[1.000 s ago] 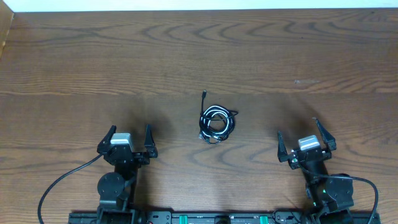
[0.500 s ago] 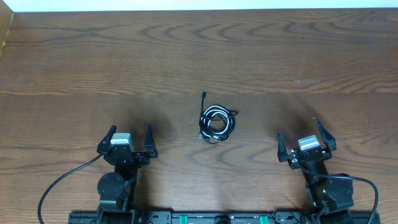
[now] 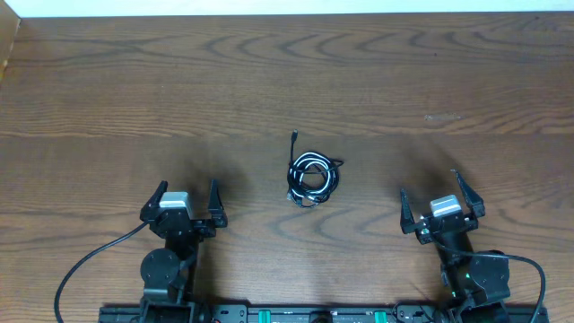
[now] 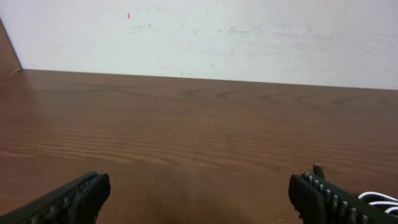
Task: Untangle cables
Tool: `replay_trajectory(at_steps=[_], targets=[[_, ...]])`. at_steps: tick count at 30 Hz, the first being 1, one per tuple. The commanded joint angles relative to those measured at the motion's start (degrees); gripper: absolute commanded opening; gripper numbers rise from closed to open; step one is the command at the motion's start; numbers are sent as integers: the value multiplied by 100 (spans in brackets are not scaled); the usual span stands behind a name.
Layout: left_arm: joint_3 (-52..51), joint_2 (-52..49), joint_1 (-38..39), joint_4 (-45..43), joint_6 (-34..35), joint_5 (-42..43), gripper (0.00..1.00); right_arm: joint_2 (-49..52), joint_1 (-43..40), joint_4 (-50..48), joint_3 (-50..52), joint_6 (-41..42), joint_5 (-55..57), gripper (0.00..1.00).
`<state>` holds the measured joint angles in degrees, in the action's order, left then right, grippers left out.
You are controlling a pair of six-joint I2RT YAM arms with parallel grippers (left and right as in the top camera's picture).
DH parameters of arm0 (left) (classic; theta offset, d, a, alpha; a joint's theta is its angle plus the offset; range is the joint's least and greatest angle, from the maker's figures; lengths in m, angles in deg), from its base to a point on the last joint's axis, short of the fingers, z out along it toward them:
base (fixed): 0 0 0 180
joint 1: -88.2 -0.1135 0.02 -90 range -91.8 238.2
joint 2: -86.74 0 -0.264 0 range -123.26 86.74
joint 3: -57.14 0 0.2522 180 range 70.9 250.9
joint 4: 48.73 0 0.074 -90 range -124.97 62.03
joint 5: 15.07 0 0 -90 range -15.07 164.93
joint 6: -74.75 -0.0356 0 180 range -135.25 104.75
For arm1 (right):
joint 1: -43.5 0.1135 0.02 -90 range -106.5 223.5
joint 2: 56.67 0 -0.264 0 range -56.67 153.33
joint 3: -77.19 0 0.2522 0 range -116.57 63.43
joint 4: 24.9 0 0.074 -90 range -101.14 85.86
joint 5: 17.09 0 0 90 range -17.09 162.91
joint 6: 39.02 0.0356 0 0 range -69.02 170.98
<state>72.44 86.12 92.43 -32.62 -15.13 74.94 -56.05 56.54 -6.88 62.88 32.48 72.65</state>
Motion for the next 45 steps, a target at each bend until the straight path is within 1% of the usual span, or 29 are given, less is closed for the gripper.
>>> replay_trajectory(at_steps=[1, 28, 30, 32, 34, 36, 39, 43, 45], targets=[[-131, 33, 9, 170, -50, -199, 98, -35, -24, 7, 26, -39, -13, 99], [-131, 33, 9, 144, -39, -260, 98, -35, -24, 7, 26, -39, -13, 99], [-129, 33, 9, -2, 195, -138, 98, -35, -24, 9, 26, -39, -13, 99], [-55, 33, 9, -155, 254, 221, 98, -35, -24, 7, 26, -39, -13, 99], [177, 33, 9, -170, 256, 570, 98, -35, -24, 7, 26, -39, -11, 99], [476, 31, 9, -98, 365, 741, 98, -35, -24, 7, 26, -39, -13, 99], [1200, -26, 9, 461, 719, 752, 98, -35, -24, 7, 26, -39, -13, 99], [2564, -428, 9, 1757, 1019, 752, 98, -35, -24, 9, 26, -39, -13, 99], [3421, -852, 9, 2500, 1051, 802, 98, -35, -24, 7, 26, -39, -13, 99]])
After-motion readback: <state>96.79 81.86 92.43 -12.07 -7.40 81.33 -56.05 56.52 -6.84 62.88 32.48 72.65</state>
